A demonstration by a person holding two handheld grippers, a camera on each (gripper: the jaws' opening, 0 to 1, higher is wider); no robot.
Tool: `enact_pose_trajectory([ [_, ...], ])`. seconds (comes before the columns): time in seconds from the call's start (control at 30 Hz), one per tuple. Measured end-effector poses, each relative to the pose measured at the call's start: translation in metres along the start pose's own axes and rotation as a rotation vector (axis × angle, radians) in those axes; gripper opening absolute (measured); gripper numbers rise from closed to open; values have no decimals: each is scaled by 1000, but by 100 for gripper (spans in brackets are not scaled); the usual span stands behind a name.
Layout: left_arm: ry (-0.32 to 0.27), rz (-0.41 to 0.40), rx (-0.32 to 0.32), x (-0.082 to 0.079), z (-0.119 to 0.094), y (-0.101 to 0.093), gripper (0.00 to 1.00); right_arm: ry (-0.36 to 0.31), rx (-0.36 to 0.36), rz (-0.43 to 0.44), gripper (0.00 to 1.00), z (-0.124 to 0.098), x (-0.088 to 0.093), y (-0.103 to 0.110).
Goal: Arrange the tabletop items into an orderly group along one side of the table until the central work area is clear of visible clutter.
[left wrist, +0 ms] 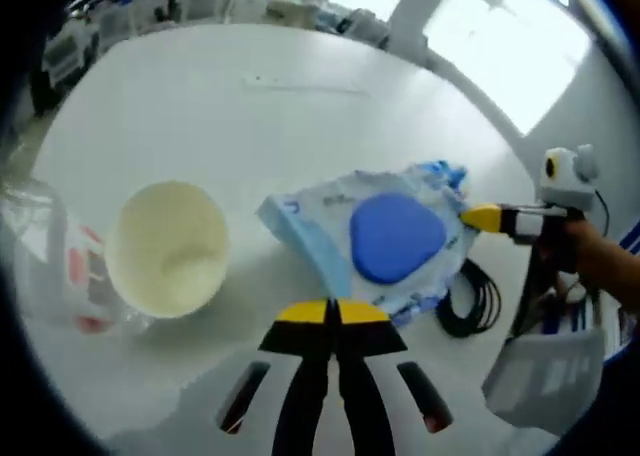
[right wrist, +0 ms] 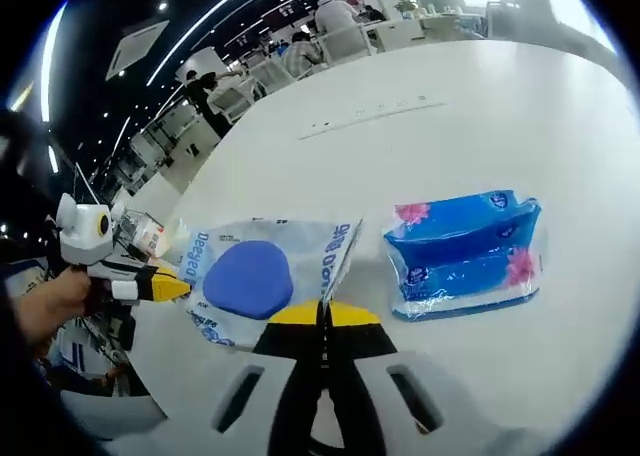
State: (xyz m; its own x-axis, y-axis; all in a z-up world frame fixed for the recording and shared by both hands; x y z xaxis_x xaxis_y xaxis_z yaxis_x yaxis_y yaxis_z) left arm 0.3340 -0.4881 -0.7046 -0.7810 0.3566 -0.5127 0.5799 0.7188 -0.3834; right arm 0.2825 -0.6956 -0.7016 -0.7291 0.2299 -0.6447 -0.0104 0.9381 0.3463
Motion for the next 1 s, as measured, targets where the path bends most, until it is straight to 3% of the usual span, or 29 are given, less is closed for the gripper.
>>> enact_pose_trajectory([
  [0.53, -98, -41, -55, 4, 16, 17, 0, 8, 37, -73, 0, 25, 3, -5],
  [0.9, -106, -41, -123, 7, 22, 28, 0, 26, 30, -95, 0, 39, 2, -1],
  [1.0, -133, -46, -130, 5, 21, 30, 0, 24, 34, -115, 0, 42, 2, 0],
])
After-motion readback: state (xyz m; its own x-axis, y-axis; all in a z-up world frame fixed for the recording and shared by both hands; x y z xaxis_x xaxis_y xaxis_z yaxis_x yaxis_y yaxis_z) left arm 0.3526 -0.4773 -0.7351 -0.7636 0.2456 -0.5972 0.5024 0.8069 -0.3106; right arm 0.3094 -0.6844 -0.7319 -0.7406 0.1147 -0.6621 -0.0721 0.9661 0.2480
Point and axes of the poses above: the point that each gripper's makers call its tool centre point, and the gripper's own axes: z roughly forward along the fingers, y roughly to its left, x roughly out of its underside, the point moved 3 cm from there along -z, roughly backward along the fingers, and after that the axes turned 3 degrees about -z, right-handed, at the moved point
